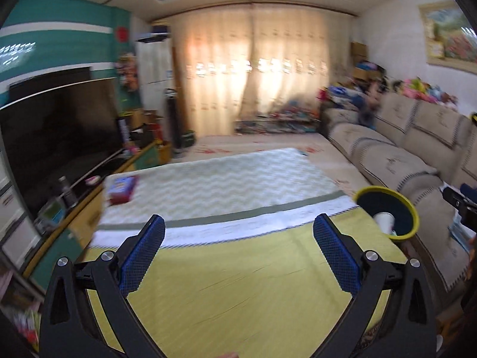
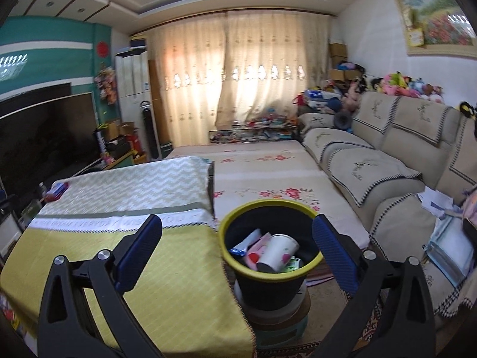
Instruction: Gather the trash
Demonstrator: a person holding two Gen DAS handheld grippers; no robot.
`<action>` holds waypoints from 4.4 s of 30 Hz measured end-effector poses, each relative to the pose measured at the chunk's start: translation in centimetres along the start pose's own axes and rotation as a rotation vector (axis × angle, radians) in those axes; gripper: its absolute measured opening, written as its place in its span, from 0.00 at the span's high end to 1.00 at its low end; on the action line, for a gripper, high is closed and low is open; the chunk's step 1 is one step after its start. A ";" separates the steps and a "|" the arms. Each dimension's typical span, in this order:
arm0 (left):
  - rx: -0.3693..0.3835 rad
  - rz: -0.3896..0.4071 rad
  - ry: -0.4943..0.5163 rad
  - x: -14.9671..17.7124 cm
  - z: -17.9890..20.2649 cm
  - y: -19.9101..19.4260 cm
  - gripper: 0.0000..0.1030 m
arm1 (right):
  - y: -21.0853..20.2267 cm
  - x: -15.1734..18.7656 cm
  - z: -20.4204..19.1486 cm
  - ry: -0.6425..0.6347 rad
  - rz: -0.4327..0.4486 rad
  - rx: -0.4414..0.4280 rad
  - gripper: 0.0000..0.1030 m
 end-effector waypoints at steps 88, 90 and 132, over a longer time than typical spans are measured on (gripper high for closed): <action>-0.022 0.047 -0.130 1.4 -3.6 -8.3 0.05 | -3.8 0.2 -2.5 -0.013 0.001 -0.020 0.07; -0.020 0.047 -0.131 1.5 -3.6 -8.3 0.05 | -3.8 0.2 -2.5 -0.013 0.001 -0.020 0.07; 0.031 0.024 -0.117 1.9 -2.1 -6.1 0.05 | -2.8 1.2 -2.5 -0.005 -0.027 -0.019 0.07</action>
Point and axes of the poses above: each gripper's, at about its wrist camera, not at the fingertips, and y roughly the way its jaws point, z to its right, x to its underside, the point moved 8 cm from there along y, roughly the way its jaws point, and after that the axes turned 6 degrees about z, right-handed, at the moved point
